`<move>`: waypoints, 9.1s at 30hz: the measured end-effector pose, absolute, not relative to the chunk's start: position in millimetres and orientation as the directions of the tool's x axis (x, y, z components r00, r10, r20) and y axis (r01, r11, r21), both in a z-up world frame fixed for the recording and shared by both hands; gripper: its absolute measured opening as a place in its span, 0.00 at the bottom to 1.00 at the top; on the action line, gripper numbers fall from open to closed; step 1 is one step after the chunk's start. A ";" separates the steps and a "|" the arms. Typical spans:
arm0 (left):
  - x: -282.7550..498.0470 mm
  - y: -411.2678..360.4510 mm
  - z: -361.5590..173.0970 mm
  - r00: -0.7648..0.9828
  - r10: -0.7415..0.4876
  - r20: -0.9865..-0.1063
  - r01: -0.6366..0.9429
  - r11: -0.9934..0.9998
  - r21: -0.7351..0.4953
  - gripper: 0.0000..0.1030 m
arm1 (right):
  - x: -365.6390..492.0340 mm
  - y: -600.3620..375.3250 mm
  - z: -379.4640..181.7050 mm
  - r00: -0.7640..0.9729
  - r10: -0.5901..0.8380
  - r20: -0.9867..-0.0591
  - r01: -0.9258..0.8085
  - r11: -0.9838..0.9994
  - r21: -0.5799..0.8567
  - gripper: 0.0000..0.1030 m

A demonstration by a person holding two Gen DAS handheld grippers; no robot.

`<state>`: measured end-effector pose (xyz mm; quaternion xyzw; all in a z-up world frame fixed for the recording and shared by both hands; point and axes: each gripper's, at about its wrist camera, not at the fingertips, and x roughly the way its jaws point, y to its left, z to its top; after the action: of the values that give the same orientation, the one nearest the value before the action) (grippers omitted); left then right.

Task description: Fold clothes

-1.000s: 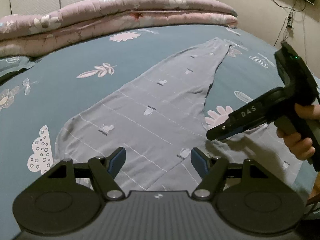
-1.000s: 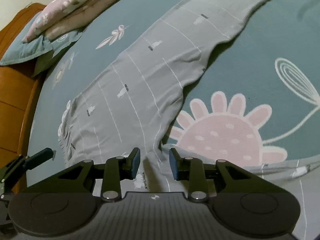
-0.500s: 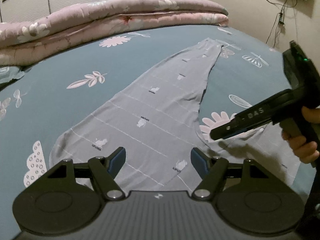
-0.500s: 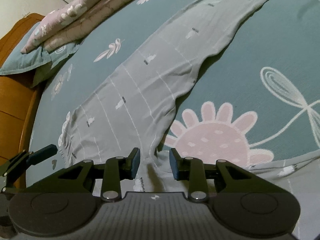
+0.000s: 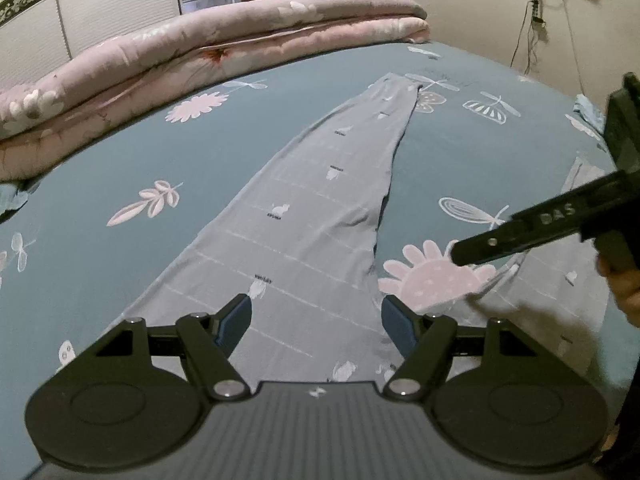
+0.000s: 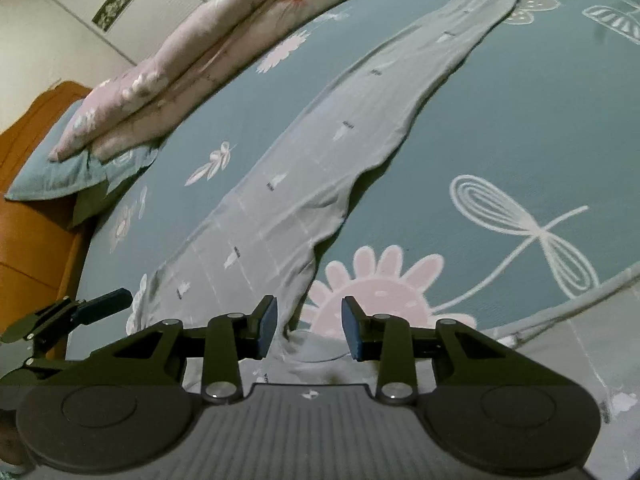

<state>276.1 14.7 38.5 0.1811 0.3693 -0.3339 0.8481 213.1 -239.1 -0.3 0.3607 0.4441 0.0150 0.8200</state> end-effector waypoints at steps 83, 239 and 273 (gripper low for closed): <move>389.1 -144.9 -48.7 0.495 -0.343 -0.799 0.667 0.738 0.097 0.73 | 159.7 -294.3 -29.4 0.529 0.291 -0.797 0.290 0.821 0.492 0.39; 262.5 11.3 -41.0 0.532 -0.280 -0.799 0.568 0.818 0.091 0.87 | 196.5 -225.1 -23.2 0.419 0.364 -0.832 -0.036 0.922 0.385 0.60; 359.4 -58.6 -48.8 0.503 -0.308 -0.808 0.602 0.795 0.072 0.88 | 184.2 -247.5 -17.8 0.454 0.319 -0.832 0.045 0.924 0.379 0.62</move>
<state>359.4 -58.6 -48.8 0.1750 0.4203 -0.2682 0.8490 184.2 -247.5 -17.8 0.1766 0.5159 0.0822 0.8342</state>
